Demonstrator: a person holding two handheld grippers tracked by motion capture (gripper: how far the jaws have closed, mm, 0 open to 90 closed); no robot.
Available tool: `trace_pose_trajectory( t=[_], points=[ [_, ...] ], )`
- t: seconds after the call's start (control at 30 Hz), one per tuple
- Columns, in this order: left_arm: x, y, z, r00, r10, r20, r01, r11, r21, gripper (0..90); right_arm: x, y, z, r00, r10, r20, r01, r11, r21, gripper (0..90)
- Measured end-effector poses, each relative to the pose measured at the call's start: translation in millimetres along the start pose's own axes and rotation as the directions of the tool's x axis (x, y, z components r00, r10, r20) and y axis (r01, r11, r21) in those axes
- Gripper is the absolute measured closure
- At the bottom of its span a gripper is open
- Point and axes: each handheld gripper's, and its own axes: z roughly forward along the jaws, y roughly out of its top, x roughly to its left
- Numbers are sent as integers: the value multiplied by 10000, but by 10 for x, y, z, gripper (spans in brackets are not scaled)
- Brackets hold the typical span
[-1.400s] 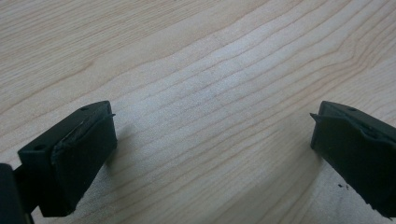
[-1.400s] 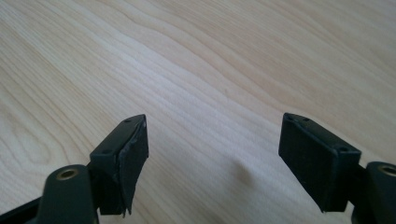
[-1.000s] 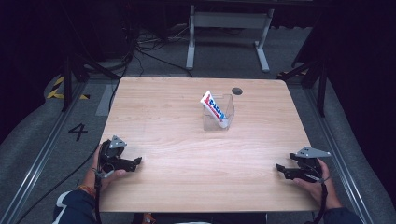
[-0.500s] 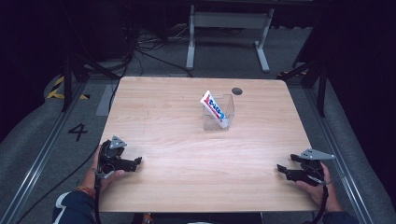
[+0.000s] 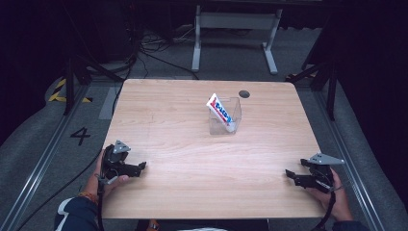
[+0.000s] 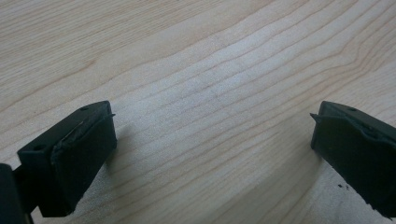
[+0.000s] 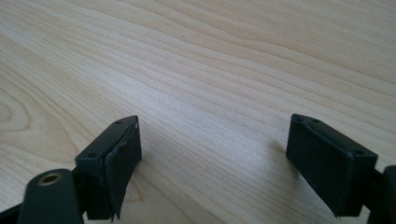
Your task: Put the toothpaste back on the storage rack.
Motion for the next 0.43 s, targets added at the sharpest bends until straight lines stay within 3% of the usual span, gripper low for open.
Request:
trace_pose_trajectory(
  t=[0.43],
  points=[
    [-7, 4, 0, 10000, -68, -26, 68, 10000, 71, 3, -3, -15, -12, 9994, 231, 276, -233, 9997, 59, 147]
  ],
)
